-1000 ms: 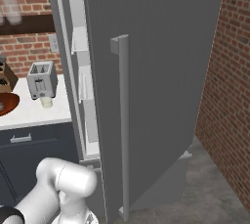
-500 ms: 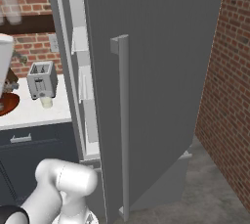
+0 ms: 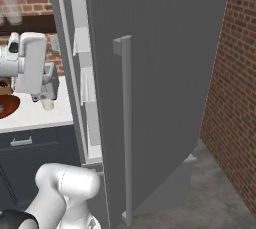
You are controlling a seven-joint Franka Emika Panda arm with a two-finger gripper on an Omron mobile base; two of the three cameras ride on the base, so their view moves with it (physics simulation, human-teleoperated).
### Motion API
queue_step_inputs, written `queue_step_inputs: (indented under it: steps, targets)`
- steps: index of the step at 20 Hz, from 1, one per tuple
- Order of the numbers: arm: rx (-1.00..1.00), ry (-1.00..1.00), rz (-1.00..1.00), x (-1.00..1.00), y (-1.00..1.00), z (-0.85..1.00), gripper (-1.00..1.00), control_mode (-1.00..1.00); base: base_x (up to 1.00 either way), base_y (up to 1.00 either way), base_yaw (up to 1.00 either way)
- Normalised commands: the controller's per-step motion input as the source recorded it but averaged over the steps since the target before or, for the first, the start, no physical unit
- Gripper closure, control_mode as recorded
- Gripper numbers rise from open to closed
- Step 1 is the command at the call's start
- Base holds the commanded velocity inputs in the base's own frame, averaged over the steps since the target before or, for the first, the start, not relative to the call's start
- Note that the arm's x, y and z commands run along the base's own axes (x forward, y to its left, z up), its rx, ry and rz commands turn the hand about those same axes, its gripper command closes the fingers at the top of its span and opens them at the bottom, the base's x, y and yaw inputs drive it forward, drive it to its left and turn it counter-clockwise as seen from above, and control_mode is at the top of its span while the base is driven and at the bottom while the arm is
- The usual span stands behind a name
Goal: Grab a lemon wedge from the fridge and one ice cube from the ice bowl, and put them in the glass of lemonade.
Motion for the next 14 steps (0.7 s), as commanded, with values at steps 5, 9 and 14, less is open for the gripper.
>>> queue_step_inputs:
  steps: [5, 9, 14]
  targets:
    - [-0.15, 0.03, -0.10, 0.48, -0.49, -0.17, -1.00, -1.00, 0.00, 0.00, 0.00]
    - [-0.14, 0.05, -0.14, 0.51, -0.37, -0.20, -1.00, -1.00, 0.00, 0.00, 0.00]
    - [-0.09, 0.08, -0.21, 0.33, -0.49, -0.07, -1.00, -1.00, 0.00, 0.00, 0.00]
